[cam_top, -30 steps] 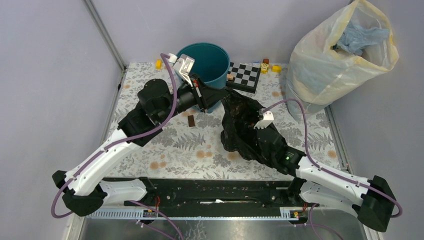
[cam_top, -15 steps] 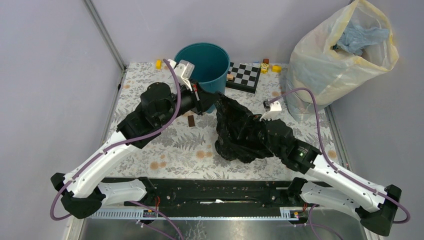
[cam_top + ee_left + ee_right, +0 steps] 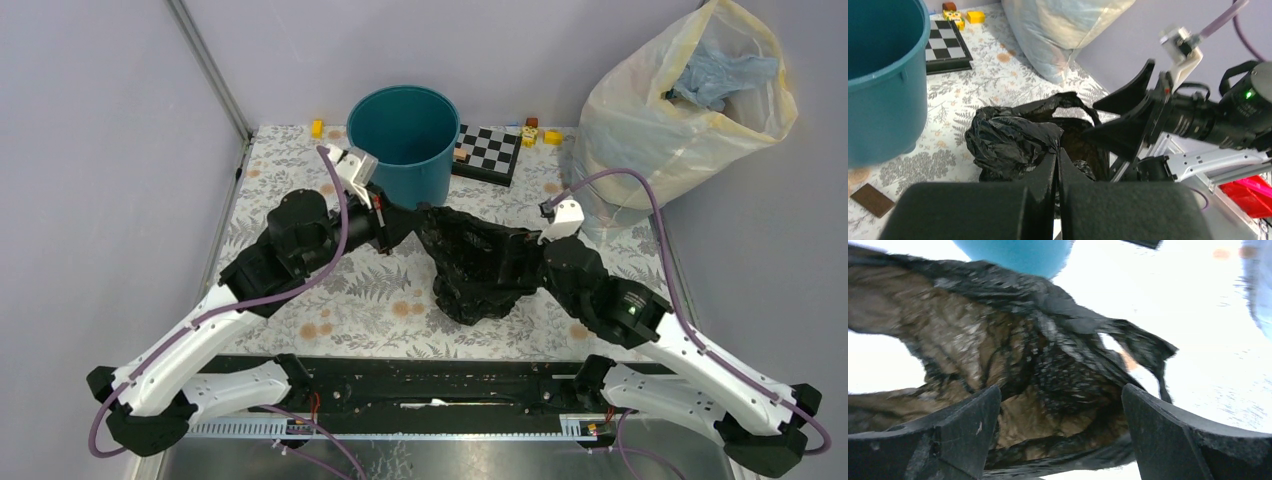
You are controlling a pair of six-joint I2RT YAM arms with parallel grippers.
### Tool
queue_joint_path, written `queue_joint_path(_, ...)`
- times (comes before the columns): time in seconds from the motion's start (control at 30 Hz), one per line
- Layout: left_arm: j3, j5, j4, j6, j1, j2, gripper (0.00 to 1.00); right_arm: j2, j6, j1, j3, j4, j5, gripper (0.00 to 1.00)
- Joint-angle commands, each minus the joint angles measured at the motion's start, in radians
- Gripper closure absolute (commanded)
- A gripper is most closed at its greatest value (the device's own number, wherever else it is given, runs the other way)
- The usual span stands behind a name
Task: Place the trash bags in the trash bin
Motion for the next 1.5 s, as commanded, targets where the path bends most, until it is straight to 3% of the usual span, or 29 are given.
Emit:
queue_joint_path(0.0,-0.055,0.035,-0.002,0.042,0.004,-0.076,1.00,-0.024,0.031,0.004,0.030,-0.131,0.224,0.02)
queue_joint_path(0.1,-0.085,0.078,-0.021,0.063,0.004,-0.125,1.00,-0.016,0.064,0.004,0.011,-0.142,0.273,0.02)
queue_joint_path(0.33,-0.152,0.320,-0.052,0.085,0.004,-0.227,1.00,0.058,0.090,0.003,0.009,-0.135,0.234,0.03)
queue_joint_path(0.43,-0.170,0.350,-0.085,0.084,0.004,-0.257,1.00,0.068,0.106,0.004,0.008,-0.139,0.252,0.06)
queue_joint_path(0.6,-0.165,0.309,-0.189,0.102,0.004,-0.287,1.00,0.023,0.143,0.004,-0.024,-0.150,0.299,0.15)
queue_joint_path(0.83,-0.170,0.227,-0.248,0.100,0.004,-0.302,1.00,0.021,0.121,0.003,-0.030,-0.137,0.235,0.43)
queue_joint_path(1.0,-0.153,0.090,-0.280,0.087,0.005,-0.286,1.00,0.040,0.105,0.003,-0.001,-0.166,0.180,0.46)
queue_joint_path(1.1,-0.148,-0.016,-0.294,0.077,0.004,-0.297,1.00,0.071,0.113,0.004,0.022,-0.234,0.225,0.40)
queue_joint_path(1.2,-0.155,-0.064,-0.298,0.079,0.004,-0.325,1.00,0.112,0.144,0.004,0.028,-0.298,0.288,0.41)
queue_joint_path(1.27,-0.160,-0.093,-0.298,0.073,0.004,-0.344,1.00,0.130,0.151,0.003,0.023,-0.308,0.298,0.50)
queue_joint_path(1.4,-0.184,-0.156,-0.298,0.064,0.004,-0.362,1.00,0.116,0.140,0.004,0.050,-0.288,0.290,0.89)
queue_joint_path(1.47,-0.200,-0.159,-0.290,0.056,0.003,-0.351,1.00,0.099,0.115,0.003,0.076,-0.270,0.311,1.00)
